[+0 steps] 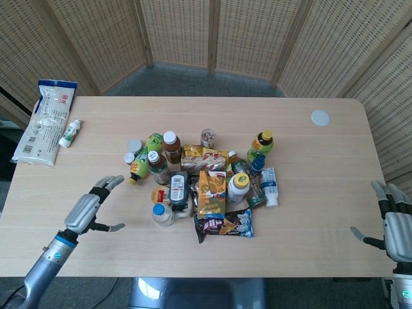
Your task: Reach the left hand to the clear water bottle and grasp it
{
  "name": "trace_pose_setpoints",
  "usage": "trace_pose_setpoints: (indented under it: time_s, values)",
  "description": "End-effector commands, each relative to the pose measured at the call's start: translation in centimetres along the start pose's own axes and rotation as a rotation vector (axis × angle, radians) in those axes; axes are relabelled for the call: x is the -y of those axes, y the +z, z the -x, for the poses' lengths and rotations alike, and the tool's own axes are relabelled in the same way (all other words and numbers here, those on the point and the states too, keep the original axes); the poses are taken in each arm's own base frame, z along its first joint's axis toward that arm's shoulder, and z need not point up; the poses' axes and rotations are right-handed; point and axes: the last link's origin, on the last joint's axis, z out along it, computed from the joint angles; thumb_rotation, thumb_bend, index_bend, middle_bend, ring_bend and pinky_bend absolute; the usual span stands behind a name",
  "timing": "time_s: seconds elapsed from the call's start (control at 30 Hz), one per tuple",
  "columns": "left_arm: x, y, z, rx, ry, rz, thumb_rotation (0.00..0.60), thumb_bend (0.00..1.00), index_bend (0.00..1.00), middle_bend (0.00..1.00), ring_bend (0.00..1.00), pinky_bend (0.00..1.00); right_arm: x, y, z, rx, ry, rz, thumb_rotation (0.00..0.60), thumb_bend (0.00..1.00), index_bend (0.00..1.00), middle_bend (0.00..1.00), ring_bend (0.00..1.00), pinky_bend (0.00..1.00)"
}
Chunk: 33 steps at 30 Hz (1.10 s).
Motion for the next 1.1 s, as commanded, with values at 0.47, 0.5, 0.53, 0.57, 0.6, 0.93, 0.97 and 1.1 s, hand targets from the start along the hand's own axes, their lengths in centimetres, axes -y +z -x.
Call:
trace_pose_setpoints:
  time_s: [0.47, 0.5, 0.53, 0.57, 0.6, 0.93, 0.97, 1.1]
  values:
    - [-2.5, 3.2, 4.8, 0.071, -0.076, 0.064, 0.6, 0.0, 0.0, 0.0, 0.0, 0.0, -0.2, 0.1, -0.1, -0.001, 0.004, 0.004, 0.557, 0.0, 0.0, 0.0, 0.0, 0.0]
    - [-2.6, 3.4, 5.1, 0.073, -0.08, 0.067, 0.6, 0.0, 0.0, 0.0, 0.0, 0.0, -0.2, 0.1, -0.1, 0.0, 0.004, 0.005, 0.557, 0.0, 0.0, 0.0, 0.0, 0.0]
    - [-2.8, 3.7, 5.4, 0.076, -0.086, 0.072, 0.6, 0.0, 0.0, 0.0, 0.0, 0.0, -0.3, 0.1, -0.1, 0.001, 0.004, 0.005, 0.557, 0.0, 0.0, 0.0, 0.0, 0.0]
    - [-2.9, 3.8, 5.6, 0.079, -0.089, 0.077, 0.6, 0.0, 0.0, 0.0, 0.0, 0.0, -0.3, 0.1, -0.1, 0.001, 0.004, 0.006, 0.557, 0.0, 0.0, 0.0, 0.0, 0.0]
    - [-3.0, 4.0, 5.9, 0.081, -0.093, 0.08, 0.6, 0.0, 0.0, 0.0, 0.0, 0.0, -0.3, 0.1, -0.1, 0.002, 0.004, 0.007, 0.556, 0.0, 0.0, 0.0, 0.0, 0.0]
    - [-3.1, 5.3, 8.7, 0.075, -0.168, 0.089, 0.6, 0.0, 0.0, 0.0, 0.0, 0.0, -0.3, 0.2, 0.0, 0.003, 0.006, 0.009, 0.557, 0.0, 0.0, 0.0, 0.0, 0.0]
    - [-3.0, 5.3, 9.0, 0.074, -0.178, 0.088, 0.6, 0.0, 0.0, 0.0, 0.0, 0.0, -0.3, 0.2, 0.0, 0.004, 0.005, 0.009, 0.558, 0.0, 0.0, 0.0, 0.0, 0.0]
    - [-2.6, 5.2, 10.2, 0.066, -0.206, 0.092, 0.6, 0.0, 0.0, 0.0, 0.0, 0.0, -0.4, 0.3, 0.1, 0.009, 0.003, 0.009, 0.551, 0.0, 0.0, 0.0, 0.0, 0.0]
